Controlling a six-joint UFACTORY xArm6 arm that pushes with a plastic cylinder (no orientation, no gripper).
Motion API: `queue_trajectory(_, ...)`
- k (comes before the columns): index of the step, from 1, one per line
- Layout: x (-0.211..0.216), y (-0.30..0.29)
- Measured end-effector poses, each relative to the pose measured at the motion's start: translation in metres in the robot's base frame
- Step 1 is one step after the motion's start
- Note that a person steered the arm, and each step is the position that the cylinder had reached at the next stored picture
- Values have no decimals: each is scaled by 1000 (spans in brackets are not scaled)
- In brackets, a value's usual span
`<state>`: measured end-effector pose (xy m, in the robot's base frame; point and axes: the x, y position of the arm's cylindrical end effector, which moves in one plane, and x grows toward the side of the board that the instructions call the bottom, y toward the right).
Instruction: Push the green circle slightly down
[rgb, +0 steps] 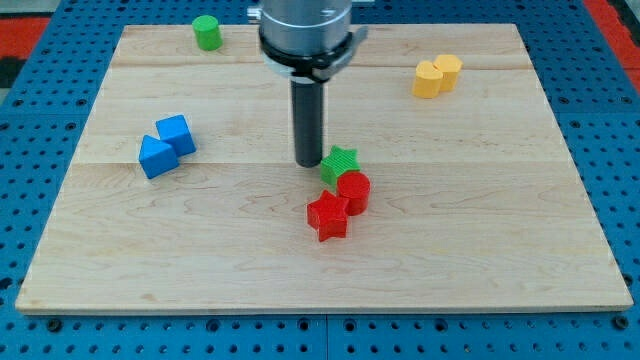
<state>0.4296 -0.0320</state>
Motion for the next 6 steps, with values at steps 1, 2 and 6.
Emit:
queue_trajectory(1, -43, -14)
queue_trajectory(2, -74, -22)
queue_trajectory(6, -209, -42)
